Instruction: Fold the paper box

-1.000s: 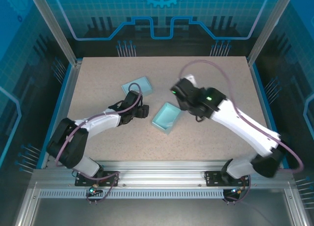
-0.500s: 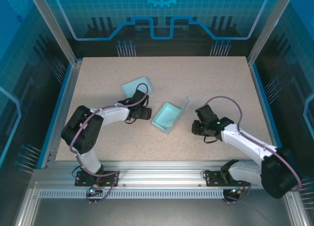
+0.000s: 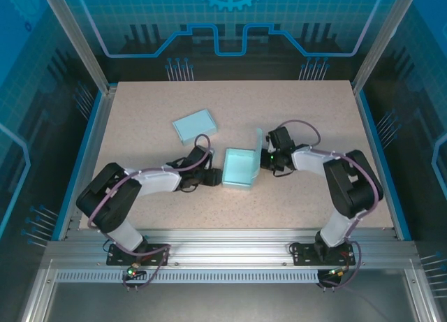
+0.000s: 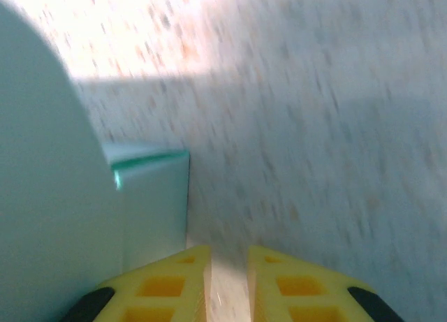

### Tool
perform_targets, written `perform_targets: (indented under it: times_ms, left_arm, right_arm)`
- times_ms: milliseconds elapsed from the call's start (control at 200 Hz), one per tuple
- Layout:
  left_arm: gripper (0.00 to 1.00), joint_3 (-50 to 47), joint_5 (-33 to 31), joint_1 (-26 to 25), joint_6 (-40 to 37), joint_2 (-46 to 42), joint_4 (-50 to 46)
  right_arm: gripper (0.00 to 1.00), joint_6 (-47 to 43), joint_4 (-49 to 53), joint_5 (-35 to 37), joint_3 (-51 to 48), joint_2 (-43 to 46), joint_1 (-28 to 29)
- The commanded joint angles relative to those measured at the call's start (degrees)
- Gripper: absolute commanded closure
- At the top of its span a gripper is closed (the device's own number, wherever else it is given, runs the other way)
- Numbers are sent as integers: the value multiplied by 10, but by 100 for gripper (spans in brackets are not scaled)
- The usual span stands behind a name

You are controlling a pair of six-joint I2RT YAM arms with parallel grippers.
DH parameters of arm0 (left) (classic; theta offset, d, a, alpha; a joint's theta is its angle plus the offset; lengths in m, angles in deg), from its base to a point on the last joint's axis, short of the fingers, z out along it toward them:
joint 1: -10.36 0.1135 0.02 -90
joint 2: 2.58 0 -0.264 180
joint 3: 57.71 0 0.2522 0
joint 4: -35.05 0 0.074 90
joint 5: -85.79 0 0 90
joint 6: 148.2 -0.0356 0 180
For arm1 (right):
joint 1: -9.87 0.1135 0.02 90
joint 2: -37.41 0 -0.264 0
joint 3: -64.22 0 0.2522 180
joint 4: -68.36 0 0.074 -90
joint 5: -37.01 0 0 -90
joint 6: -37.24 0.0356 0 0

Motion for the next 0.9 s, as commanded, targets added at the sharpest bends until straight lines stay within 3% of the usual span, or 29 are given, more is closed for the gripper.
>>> perform_targets:
  times_ms: [0,115,255,380,495,630,760,895]
  left_arm:
    - [38,-31,42,-43,55,-27,52]
    - [37,-41,42,-87,83,-11,125]
    - [36,-37,57,-130,96,22,214]
    - [34,-51,43,-143,82,-8,242]
    - [32,-72,-31,-139,47,-97,204]
    - [22,-48,-68,-78,23,-168,85]
    - [12,-35,-13,10,19,-171,70]
    - [12,-13,44,56,10,-129,95]
  right_arm:
    - [75,-52,-7,-85,74,-47,-18]
    - [73,-81,41,-97,152,-99,-19]
    - [66,-101,123,-49,215,-117,-44]
    - [54,-111,176,3,205,-67,-81]
    - [38,-109,209,78,145,27,-102]
    - [24,-80,230,138,45,166,-102]
    - [18,-39,245,155,-61,305,-89]
    - [15,19,268,148,-152,460,-65]
